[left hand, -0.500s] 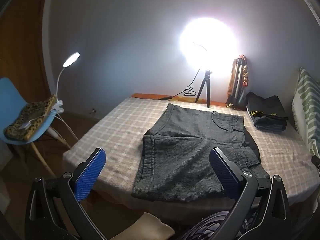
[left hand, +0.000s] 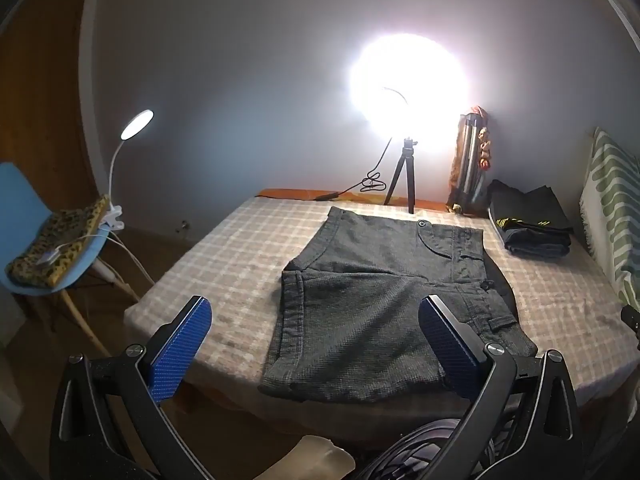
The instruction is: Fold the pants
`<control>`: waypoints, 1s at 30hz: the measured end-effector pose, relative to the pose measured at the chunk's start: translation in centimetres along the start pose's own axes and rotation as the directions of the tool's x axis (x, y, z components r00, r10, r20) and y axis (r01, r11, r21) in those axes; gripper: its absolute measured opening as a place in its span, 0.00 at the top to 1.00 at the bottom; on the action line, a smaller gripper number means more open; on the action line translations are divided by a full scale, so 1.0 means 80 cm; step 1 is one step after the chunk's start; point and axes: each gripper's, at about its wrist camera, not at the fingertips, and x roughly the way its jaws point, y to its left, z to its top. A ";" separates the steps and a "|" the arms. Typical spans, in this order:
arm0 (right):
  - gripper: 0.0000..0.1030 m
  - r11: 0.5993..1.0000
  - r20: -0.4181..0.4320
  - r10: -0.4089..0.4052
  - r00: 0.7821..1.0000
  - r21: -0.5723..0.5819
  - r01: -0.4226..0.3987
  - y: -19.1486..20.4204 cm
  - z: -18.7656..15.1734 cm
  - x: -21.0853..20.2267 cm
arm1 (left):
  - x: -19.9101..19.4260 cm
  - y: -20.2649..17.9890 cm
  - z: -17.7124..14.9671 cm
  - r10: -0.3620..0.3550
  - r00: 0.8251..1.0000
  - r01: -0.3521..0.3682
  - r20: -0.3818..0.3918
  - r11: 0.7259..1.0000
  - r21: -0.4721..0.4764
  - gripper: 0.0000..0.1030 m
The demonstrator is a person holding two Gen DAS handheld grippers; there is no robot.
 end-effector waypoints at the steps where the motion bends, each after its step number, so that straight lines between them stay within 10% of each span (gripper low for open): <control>1: 0.00 1.000 -0.003 0.003 1.000 0.003 -0.003 -0.003 0.002 0.003 | 0.000 0.000 0.000 -0.001 1.000 0.001 0.000 1.000 -0.001 0.00; 30: 0.00 1.000 -0.012 0.021 1.000 0.001 -0.021 0.002 -0.003 0.007 | 0.001 -0.001 -0.002 -0.003 1.000 0.003 -0.004 1.000 -0.008 0.00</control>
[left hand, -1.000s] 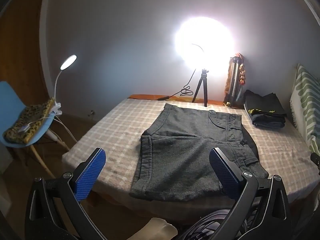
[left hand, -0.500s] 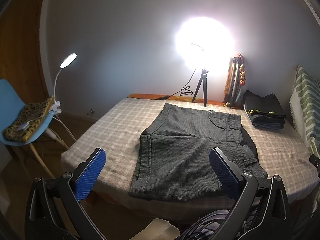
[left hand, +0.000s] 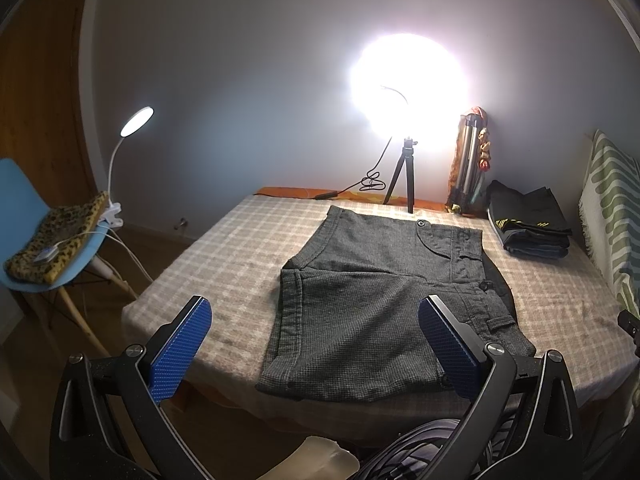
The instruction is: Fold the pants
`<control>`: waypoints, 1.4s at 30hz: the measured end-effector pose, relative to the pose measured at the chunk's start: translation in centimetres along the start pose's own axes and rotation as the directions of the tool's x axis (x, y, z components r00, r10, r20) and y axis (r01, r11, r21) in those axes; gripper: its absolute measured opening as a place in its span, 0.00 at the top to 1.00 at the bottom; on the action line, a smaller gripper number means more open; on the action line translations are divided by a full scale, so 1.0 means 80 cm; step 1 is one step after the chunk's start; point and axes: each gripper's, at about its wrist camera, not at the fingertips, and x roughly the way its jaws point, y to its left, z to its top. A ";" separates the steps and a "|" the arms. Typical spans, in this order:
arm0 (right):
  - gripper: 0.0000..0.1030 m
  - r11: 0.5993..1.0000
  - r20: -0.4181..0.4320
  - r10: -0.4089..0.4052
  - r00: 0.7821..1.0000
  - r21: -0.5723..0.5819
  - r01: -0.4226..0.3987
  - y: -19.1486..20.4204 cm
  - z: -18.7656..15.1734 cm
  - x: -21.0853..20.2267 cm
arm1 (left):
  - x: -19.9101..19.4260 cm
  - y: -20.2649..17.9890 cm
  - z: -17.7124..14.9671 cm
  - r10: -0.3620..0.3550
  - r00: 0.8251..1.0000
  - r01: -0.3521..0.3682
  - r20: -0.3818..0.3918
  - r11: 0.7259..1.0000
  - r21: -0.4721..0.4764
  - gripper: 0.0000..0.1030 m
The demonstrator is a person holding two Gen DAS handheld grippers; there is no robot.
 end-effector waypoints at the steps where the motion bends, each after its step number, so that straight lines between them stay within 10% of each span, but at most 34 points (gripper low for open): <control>1: 0.00 1.000 -0.001 0.000 1.000 -0.002 0.000 0.001 0.000 0.000 | 0.000 0.000 0.000 -0.001 1.000 0.001 -0.001 1.000 0.000 0.00; 42: 0.00 1.000 -0.011 0.020 1.000 -0.017 -0.021 0.007 0.002 0.002 | 0.004 -0.003 0.004 -0.010 1.000 0.011 -0.014 1.000 0.018 0.00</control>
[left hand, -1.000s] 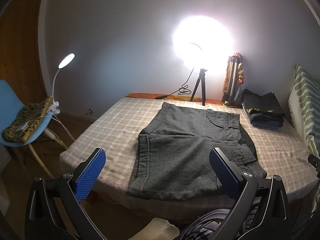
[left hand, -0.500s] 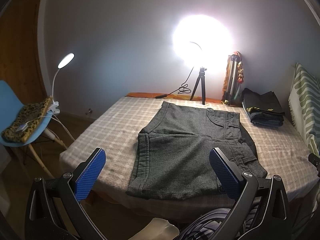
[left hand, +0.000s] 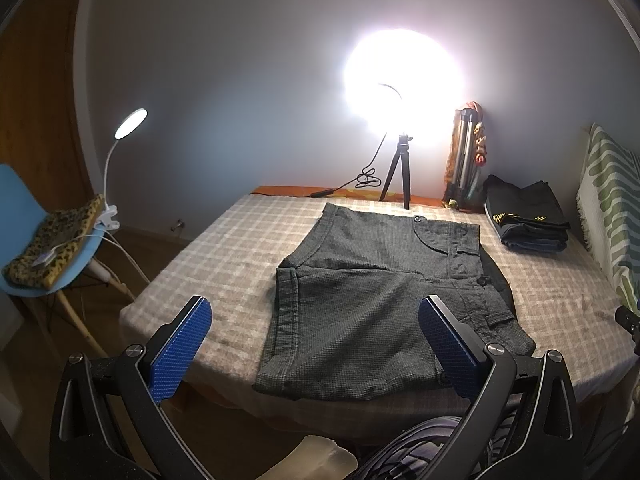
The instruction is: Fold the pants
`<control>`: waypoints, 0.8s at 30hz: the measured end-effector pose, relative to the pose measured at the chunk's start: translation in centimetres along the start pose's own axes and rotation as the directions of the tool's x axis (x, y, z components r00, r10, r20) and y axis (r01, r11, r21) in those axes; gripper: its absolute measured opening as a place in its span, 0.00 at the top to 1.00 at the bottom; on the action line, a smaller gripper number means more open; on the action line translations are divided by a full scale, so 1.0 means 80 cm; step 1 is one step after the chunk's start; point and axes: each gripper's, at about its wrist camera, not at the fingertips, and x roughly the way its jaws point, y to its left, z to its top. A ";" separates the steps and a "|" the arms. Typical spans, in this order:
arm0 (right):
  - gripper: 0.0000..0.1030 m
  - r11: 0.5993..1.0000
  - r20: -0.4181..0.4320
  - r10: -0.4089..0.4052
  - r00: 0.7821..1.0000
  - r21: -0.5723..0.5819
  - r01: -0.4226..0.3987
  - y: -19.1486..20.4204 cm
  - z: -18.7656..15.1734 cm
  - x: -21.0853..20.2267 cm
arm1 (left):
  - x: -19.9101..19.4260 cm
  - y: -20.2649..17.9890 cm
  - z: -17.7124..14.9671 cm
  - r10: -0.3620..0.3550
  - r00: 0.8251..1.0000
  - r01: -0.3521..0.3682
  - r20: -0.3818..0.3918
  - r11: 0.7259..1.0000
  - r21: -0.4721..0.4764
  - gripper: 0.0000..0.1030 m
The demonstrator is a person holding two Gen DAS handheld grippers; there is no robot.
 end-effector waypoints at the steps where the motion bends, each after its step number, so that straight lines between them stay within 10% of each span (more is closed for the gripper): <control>1: 0.00 1.000 -0.001 0.000 1.000 -0.004 0.000 0.001 0.000 0.001 | 0.000 -0.001 -0.001 0.001 1.000 -0.001 0.000 1.000 0.002 0.00; 16: 0.00 0.986 -0.040 0.085 0.996 -0.138 -0.090 0.020 -0.004 0.030 | 0.047 0.022 -0.033 0.010 0.996 0.003 -0.089 0.990 0.138 0.00; 24: 0.05 0.916 -0.110 0.170 0.979 -0.350 -0.198 0.062 -0.016 0.061 | 0.083 0.043 -0.069 -0.049 0.978 0.093 -0.204 0.973 0.213 0.11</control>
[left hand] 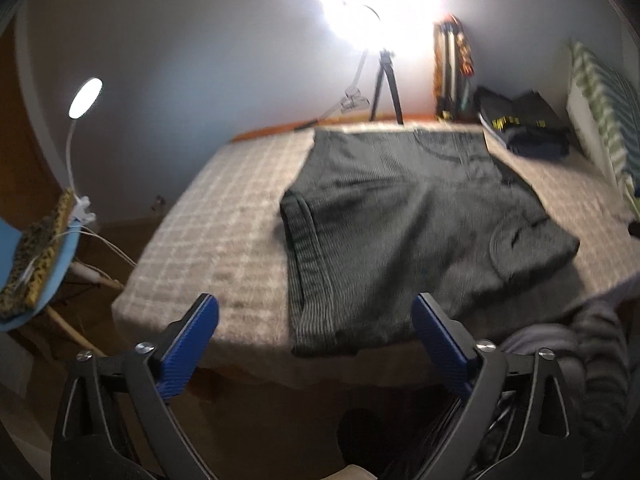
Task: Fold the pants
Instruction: 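Lower both grippers to the shorts' leg hem and close on it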
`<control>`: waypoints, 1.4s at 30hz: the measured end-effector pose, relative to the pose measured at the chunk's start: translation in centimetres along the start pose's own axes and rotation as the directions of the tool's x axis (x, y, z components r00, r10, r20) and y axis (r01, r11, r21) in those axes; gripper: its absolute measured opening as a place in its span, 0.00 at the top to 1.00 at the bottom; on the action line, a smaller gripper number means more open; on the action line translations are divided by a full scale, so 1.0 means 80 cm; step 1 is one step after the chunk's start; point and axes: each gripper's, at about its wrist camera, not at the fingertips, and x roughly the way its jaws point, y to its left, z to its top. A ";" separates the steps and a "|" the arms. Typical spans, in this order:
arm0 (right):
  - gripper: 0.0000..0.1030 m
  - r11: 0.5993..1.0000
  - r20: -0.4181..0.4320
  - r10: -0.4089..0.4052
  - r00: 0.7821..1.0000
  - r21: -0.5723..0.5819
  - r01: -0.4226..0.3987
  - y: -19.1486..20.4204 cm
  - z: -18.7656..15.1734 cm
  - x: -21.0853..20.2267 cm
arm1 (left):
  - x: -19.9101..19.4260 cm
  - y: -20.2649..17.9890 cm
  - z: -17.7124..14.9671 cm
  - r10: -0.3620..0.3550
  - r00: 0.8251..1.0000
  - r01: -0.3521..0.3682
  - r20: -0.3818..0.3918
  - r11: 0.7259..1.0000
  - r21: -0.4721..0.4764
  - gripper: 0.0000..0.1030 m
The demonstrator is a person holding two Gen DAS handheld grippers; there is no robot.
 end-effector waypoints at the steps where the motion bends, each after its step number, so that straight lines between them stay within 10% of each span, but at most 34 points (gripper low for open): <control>1: 0.08 1.000 -0.008 0.011 1.000 -0.024 -0.011 0.004 0.000 0.005 | 0.003 -0.001 -0.005 -0.006 1.000 0.006 -0.012 1.000 0.018 0.15; 10: 0.30 0.959 -0.146 0.139 0.979 -0.226 -0.170 0.050 0.002 0.062 | 0.052 -0.005 -0.037 -0.048 0.989 0.068 -0.141 0.987 0.144 0.47; 21: 0.43 0.893 -0.289 0.201 0.936 -0.339 -0.296 0.080 0.002 0.124 | 0.039 -0.047 -0.043 -0.018 1.000 0.026 -0.023 0.904 0.426 0.47; 35: 0.55 0.876 -0.353 0.166 0.921 -0.376 -0.302 0.083 -0.009 0.164 | 0.108 -0.040 -0.056 -0.091 0.981 0.164 -0.173 0.864 0.475 0.42; 42: 0.83 0.898 -0.313 0.175 0.933 -0.339 -0.282 0.070 0.010 0.157 | 0.109 -0.028 -0.040 -0.116 0.980 0.176 -0.161 0.879 0.443 0.80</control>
